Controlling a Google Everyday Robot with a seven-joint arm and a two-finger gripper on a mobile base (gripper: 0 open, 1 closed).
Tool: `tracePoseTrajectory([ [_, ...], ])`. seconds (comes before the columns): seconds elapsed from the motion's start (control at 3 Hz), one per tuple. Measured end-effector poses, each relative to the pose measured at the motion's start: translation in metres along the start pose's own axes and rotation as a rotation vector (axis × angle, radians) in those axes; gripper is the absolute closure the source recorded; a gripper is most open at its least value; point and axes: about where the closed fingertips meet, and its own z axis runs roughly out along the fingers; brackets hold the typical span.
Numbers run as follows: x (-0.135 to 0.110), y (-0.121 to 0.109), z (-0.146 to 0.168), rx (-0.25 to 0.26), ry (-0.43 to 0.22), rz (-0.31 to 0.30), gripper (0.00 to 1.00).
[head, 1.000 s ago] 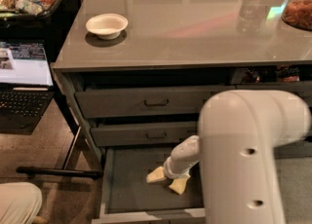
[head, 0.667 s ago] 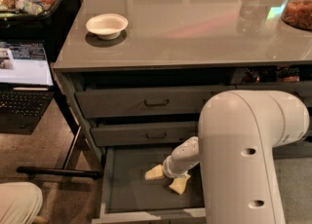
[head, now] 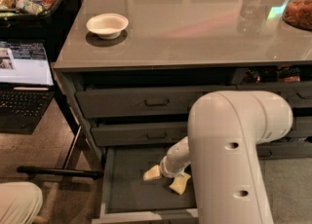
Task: Pick sponge from bottom drawer and place on counter
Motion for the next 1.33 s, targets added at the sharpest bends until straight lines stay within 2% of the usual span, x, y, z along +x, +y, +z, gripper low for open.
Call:
tracePoseTrajectory([
  [0.33, -0.005, -0.012, 0.025, 0.011, 0.037, 0.004, 0.00],
  [1.33, -0.004, -0.075, 0.061, 0.059, 0.083, 0.101, 0.00],
])
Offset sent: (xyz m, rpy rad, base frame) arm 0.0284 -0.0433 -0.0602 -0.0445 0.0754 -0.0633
